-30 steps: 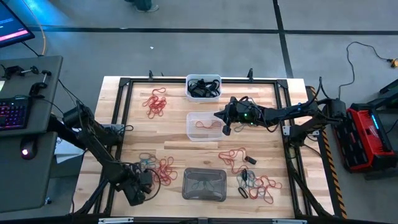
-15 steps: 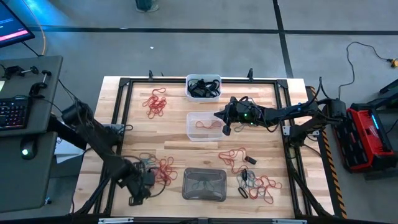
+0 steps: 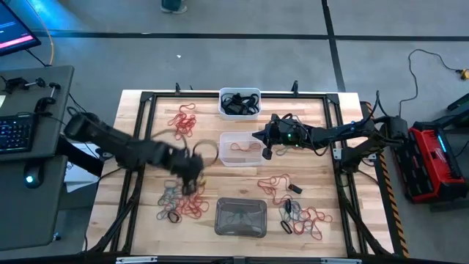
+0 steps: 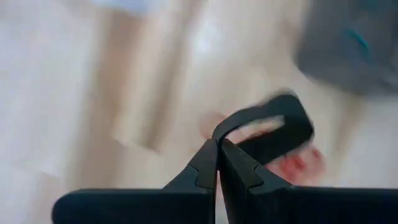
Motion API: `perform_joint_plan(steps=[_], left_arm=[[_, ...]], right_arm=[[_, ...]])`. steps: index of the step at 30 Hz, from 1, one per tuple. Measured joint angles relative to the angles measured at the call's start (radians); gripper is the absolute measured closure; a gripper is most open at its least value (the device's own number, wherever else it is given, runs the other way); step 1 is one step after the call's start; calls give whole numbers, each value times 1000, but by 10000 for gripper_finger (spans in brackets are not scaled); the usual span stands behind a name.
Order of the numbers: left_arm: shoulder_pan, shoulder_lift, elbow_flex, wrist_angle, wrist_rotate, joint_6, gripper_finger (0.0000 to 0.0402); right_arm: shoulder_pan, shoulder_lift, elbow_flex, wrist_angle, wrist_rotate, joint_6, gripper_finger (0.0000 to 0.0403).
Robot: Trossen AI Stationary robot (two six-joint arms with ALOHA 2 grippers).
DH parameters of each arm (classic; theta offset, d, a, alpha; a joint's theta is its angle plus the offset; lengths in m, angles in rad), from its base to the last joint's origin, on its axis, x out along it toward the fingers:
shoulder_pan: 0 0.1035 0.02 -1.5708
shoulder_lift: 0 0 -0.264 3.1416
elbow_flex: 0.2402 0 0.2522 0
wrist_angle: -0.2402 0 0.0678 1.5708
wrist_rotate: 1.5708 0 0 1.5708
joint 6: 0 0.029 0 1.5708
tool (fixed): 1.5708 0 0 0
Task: Sort rubber bands into baskets
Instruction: Put the black rubber band into the white bin
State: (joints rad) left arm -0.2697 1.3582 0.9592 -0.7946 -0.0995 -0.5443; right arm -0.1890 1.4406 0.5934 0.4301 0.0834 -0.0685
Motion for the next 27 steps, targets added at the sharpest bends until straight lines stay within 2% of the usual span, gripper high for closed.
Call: perform_joint_plan(steps=[9,13,18,27], left_arm=[[417,2,0,212,-45,323,401],[566,24,0,312,-29,437,401],[698,97,20,399,17,531,401],[810,343,256,404,39,712,401]], right_arm=[[0,0,0,0,0,8,402],[0,0,0,0,0,14,402],[0,0,0,0,0,27,402],[0,0,0,0,0,51,402]])
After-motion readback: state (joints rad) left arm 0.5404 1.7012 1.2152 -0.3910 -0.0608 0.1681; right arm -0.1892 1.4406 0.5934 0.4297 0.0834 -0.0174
